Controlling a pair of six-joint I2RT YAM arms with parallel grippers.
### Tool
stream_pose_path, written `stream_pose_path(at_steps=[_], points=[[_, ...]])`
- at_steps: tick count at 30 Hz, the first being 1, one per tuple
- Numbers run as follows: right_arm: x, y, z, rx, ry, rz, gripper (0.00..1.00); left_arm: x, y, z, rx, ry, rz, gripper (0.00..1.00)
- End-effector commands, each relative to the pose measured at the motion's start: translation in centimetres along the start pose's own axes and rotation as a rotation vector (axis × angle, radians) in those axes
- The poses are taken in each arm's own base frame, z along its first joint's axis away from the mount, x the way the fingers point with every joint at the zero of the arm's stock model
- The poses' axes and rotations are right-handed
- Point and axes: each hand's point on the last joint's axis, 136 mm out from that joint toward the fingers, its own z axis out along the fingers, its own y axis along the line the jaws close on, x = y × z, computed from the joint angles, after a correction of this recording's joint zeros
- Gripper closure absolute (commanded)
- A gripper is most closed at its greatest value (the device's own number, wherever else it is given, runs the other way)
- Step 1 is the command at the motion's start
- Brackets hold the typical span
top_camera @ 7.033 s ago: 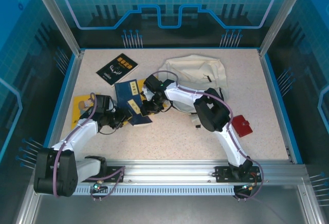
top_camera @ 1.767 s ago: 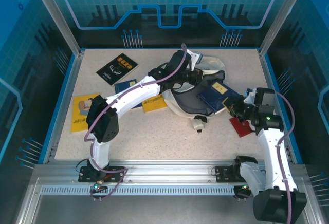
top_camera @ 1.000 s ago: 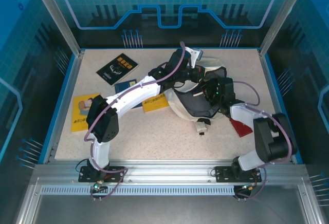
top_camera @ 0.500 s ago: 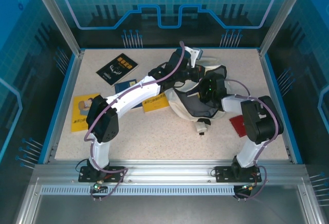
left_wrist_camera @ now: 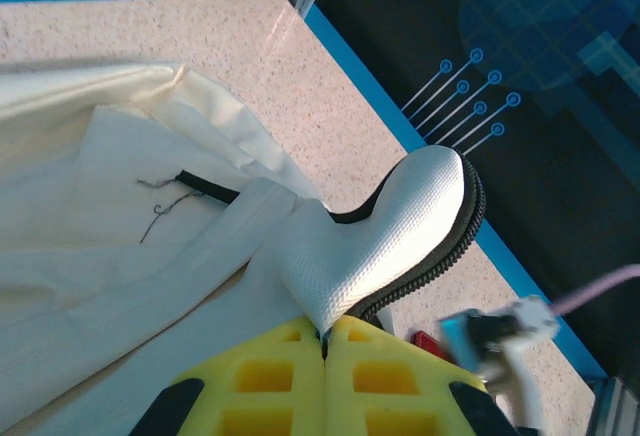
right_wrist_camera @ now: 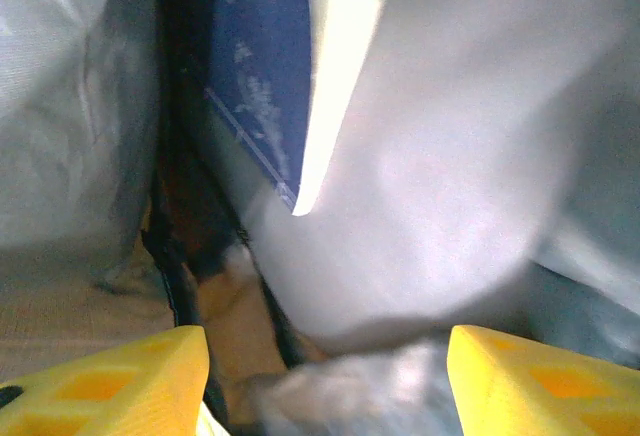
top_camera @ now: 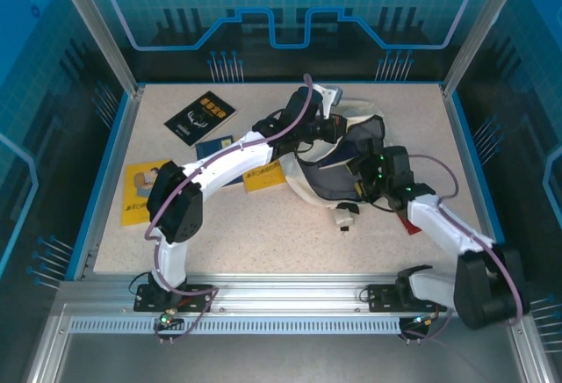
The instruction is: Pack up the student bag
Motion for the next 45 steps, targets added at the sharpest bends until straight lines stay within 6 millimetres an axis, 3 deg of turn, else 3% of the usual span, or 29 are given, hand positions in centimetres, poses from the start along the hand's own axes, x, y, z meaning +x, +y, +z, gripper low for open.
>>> stream_pose_path(at_steps=[1,5,7,10,13,18,22,25,30,37,45], points=[[-1.0,-5.3,-4.1,0.228,-0.098,-0.049,0.35,-0.5,-0.5,-0.7,0.045,-0.012,-0.020,0.90],[-2.9,-5.6,-9.1,0.277,-0.241,-0.133,0.34,0.9,0.9,-1.7,-0.003,0.045,-0.069,0.47],[-3.7,-4.6,-11.5,0.272,-0.306,-0.199,0.31,1.3,2.2,-2.6,-0.045,0.062,-0.117,0.34],[-4.1,-2.1,-13.3,0.226,-0.332,-0.297,0.26,2.7,5.4,-4.0,-0.137,0.082,-0.192,0.29],[-3.6,1.6,-13.4,0.152,-0.275,-0.424,0.23,4.8,9.9,-5.5,-0.268,0.101,-0.279,0.28],[-1.5,4.8,-10.3,0.140,-0.136,-0.562,0.23,9.3,16.8,-7.3,-0.415,0.158,-0.477,0.36],[1.2,6.6,-7.4,0.124,-0.052,-0.645,0.24,12.5,20.0,-7.6,-0.517,0.202,-0.539,0.53],[3.1,7.6,-5.5,0.121,0.009,-0.691,0.24,14.5,21.7,-7.5,-0.584,0.245,-0.563,0.60],[5.5,8.3,-3.1,0.132,0.081,-0.739,0.24,16.6,23.5,-7.0,-0.647,0.307,-0.557,0.63],[7.8,8.4,-0.5,0.158,0.162,-0.774,0.24,20.4,25.0,-8.5,-0.729,0.391,-0.584,0.62],[9.7,8.5,1.3,0.188,0.215,-0.816,0.23,25.9,23.2,-12.5,-0.709,0.475,-0.694,0.46]])
